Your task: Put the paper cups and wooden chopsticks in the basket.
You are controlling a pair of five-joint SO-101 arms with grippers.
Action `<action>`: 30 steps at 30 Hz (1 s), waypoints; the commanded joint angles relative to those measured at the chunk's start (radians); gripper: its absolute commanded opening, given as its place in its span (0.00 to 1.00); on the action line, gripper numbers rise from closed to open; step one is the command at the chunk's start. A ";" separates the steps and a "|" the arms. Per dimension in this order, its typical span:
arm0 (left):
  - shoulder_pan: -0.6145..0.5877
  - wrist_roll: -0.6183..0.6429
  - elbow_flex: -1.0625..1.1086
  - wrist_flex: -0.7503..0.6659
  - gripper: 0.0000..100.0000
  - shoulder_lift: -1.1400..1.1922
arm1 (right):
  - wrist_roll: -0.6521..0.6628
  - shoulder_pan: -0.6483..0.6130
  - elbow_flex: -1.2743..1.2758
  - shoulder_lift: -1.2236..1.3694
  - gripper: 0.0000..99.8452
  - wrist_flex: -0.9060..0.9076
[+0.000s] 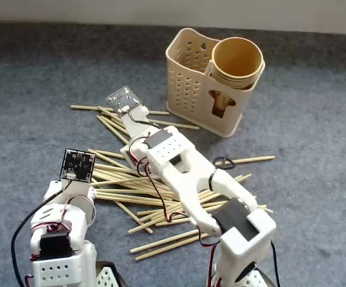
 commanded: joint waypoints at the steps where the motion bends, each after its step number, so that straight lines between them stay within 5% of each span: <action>1: -0.012 -0.005 -0.013 -0.006 0.01 -0.010 | 0.011 -0.018 -0.096 0.036 0.14 -0.001; 5: -0.012 -0.005 -0.012 -0.006 0.01 -0.010 | 0.011 -0.018 -0.137 0.122 0.13 -0.001; 10: -0.010 -0.005 -0.012 -0.006 0.01 -0.010 | 0.017 0.001 -0.183 0.153 0.00 0.005; 30: -0.010 -0.006 -0.010 -0.006 0.01 -0.010 | 0.012 0.073 -0.194 -0.199 0.01 0.374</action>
